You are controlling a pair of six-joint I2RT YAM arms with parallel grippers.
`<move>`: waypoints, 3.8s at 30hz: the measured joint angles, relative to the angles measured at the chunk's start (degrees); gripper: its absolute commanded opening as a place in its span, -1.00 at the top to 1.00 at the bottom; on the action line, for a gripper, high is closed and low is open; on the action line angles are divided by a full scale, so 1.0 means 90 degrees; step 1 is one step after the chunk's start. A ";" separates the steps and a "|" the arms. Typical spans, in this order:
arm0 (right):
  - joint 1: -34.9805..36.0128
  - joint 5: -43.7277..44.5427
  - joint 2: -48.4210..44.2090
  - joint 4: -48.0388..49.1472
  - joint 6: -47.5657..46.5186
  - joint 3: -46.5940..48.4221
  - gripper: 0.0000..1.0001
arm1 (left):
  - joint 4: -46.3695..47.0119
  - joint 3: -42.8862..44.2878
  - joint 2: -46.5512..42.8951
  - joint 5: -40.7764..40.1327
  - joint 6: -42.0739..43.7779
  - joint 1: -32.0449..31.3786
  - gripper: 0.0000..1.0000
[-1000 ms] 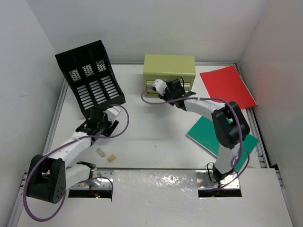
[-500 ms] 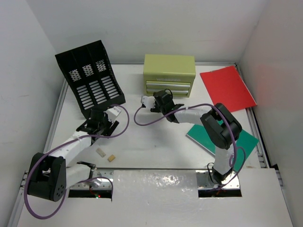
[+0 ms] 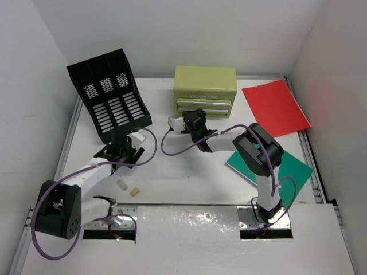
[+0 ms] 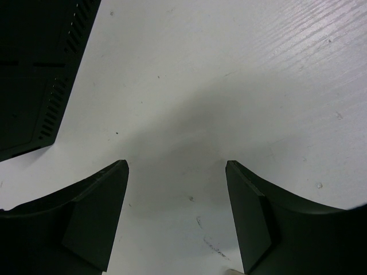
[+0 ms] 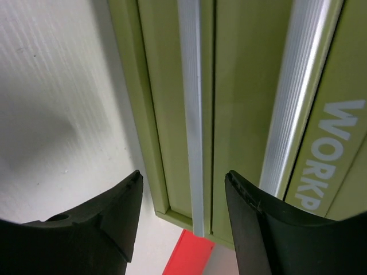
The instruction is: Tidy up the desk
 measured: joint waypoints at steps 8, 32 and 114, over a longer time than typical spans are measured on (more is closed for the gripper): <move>0.0034 0.0274 0.0321 0.0223 -0.0384 0.0087 -0.15 | 0.0000 0.0002 0.0019 -0.0002 0.0000 0.0000 -0.34; -0.0100 0.0571 0.0993 0.0597 -0.0981 0.0576 -0.21 | -0.0002 0.0002 0.0027 -0.0002 0.0000 0.0000 -0.33; 0.0979 0.1872 0.0801 0.5025 -0.2047 -0.2142 -0.76 | -0.0049 0.0100 0.0345 -0.0017 0.0000 0.0000 -0.31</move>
